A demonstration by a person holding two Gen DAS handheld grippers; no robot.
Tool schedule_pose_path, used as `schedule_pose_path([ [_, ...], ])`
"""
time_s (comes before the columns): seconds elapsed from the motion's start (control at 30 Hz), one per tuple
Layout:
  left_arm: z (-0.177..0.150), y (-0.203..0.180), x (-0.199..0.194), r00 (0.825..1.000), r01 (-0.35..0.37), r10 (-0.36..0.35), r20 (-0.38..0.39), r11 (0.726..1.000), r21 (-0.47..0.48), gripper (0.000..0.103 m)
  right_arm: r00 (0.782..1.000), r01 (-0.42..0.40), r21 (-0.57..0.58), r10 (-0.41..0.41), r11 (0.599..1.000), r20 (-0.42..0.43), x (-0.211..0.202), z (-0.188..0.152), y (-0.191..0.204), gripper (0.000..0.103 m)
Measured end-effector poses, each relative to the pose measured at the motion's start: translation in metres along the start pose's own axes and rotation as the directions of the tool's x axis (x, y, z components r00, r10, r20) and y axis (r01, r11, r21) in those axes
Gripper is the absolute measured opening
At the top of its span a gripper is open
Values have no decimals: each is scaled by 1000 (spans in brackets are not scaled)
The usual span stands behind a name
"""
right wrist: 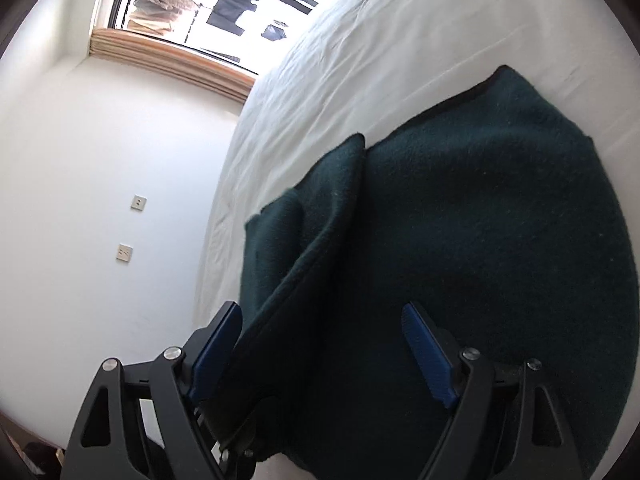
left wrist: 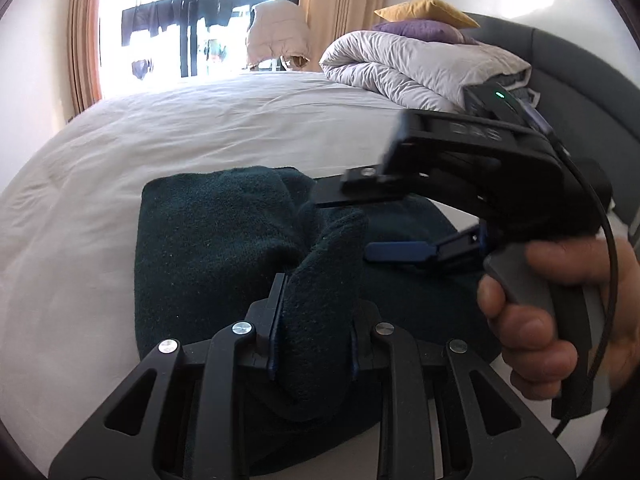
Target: Fold small clothes
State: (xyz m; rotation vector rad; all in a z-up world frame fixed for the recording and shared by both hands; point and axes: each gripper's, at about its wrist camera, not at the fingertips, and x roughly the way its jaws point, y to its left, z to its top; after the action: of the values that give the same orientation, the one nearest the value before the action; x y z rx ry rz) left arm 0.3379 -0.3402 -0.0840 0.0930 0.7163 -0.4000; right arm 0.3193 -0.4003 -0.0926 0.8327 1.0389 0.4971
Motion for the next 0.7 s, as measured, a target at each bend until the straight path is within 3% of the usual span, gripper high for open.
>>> schedule_pose_path([
  [0.17,-15,-2,-2,999,-35,32,37,997,72,22,1000,-14,-26,13,1000,-27,18,9,18,85],
  [0.27,-23,-1,-7,998,-34,28,61,994,108,19,997,37,-99,-44,994,-69,33,14,37,81],
  [0.33,-22,-7,-8,998,-35,26,63,990,134,16,989,87,-166,-104,982,-100,46,17,51,59],
  [0.4,-25,-7,-9,998,-15,7,54,991,133,16,981,129,-202,-155,971,-119,52,21,53,45],
  [0.43,-26,-6,-9,999,-11,4,52,992,130,16,976,133,-224,-167,965,-137,56,23,53,30],
  [0.53,-28,-4,-9,999,-6,0,54,993,121,16,971,162,-289,-205,944,-126,60,24,59,15],
  [0.7,-29,-3,-13,997,5,-14,71,994,114,16,983,153,-307,-178,939,-54,45,26,63,12],
])
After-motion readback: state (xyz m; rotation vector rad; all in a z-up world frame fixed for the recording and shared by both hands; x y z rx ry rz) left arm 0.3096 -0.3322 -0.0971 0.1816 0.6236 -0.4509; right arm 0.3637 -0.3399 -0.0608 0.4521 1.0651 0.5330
